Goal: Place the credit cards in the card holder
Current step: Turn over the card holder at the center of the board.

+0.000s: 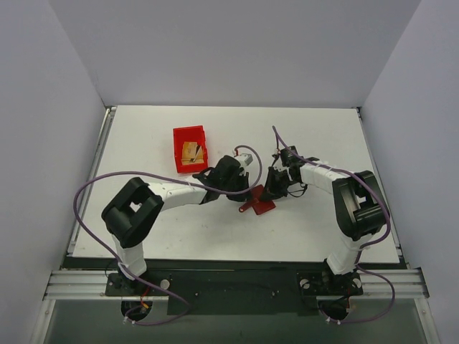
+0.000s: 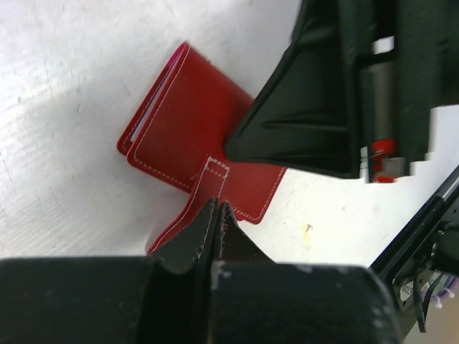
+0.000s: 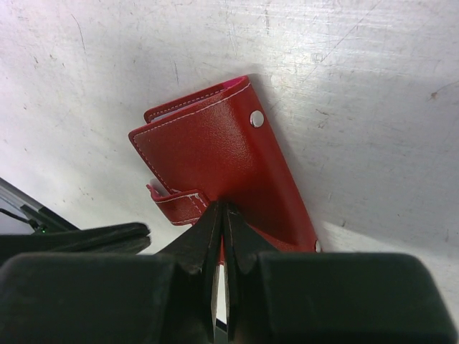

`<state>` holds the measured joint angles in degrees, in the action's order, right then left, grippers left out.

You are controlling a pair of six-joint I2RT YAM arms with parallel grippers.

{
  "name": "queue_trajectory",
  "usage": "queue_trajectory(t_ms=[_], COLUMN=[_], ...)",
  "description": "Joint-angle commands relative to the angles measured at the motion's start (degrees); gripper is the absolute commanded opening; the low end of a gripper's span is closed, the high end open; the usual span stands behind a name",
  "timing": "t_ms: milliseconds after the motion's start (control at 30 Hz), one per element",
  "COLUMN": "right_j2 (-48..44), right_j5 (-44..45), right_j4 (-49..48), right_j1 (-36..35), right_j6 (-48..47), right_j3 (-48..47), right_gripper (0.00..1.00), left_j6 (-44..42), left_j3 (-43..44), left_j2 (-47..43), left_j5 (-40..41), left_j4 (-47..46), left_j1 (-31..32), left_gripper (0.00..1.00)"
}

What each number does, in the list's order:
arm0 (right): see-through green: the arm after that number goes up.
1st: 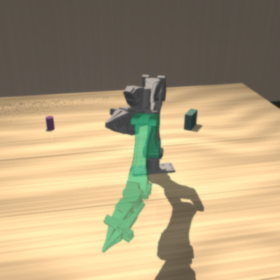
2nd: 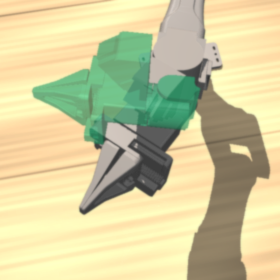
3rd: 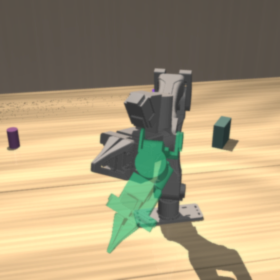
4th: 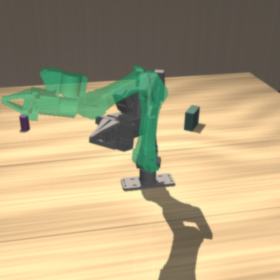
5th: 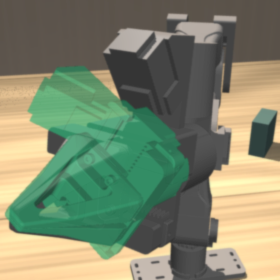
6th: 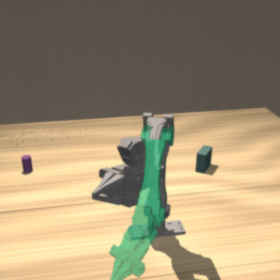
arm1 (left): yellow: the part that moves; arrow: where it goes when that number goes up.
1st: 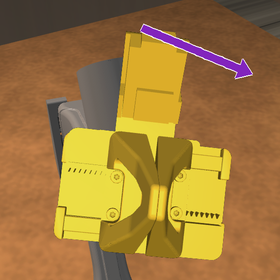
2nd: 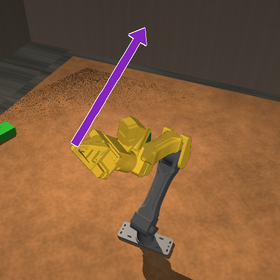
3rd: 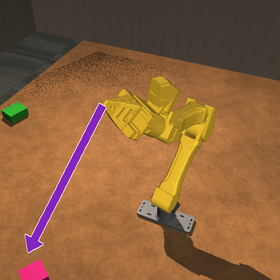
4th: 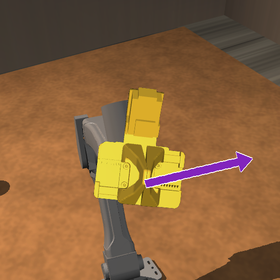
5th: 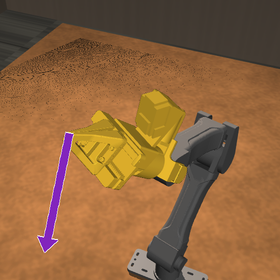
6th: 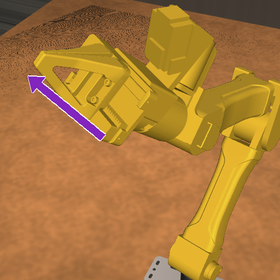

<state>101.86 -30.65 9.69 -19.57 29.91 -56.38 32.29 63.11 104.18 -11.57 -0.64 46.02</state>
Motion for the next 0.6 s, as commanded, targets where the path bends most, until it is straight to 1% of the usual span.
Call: queue_trajectory(t_ms=[0,100,200,333,400,467,500,567], right_j2=[0.53,-0.43,-2.54,-7.46,-8.87,-9.84,-10.02,-9.84], right_j5=[2.09,1.04,0.95,3.05,5.86,9.46,11.3,13.5], right_j4=[2.7,2.7,2.52,2.7,3.75,5.16,5.68,6.65], right_j1=[-0.03,0.06,0.15,1.03,1.38,1.56,1.64,1.64], right_j6=[-0.29,-0.03,0.06,-0.29,-0.73,-1.43,-1.87,-2.84], right_j3=[-0.57,-0.84,-0.84,-0.4,-0.22,-0.22,-0.05,-0.04], right_gripper=[0.0,0.02,0.1,0.2,0.23,0.3,0.36,0.39], left_j6=[-0.57,-0.57,-0.3,-0.21,-0.04,-0.04,-0.04,-0.13], left_j3=[-1.76,-2.9,-3.7,-4.4,-4.4,-4.4,-4.31,-4.05], left_j2=[1.11,2.77,3.75,4.8,5.15,5.24,5.33,5.59], left_j5=[-2.23,-1.79,-0.91,-0.47,-0.47,-0.47,-0.29,-0.29], left_j4=[-2.25,-2.43,-2.34,-2.34,-2.34,-2.26,-2.17,-1.91], left_j1=[0.38,0.39,0.47,0.39,0.47,0.47,0.47,0.47], left_gripper=[0.0,0.0,0.0,0.0,0.0,0.0,0.0,0.0])
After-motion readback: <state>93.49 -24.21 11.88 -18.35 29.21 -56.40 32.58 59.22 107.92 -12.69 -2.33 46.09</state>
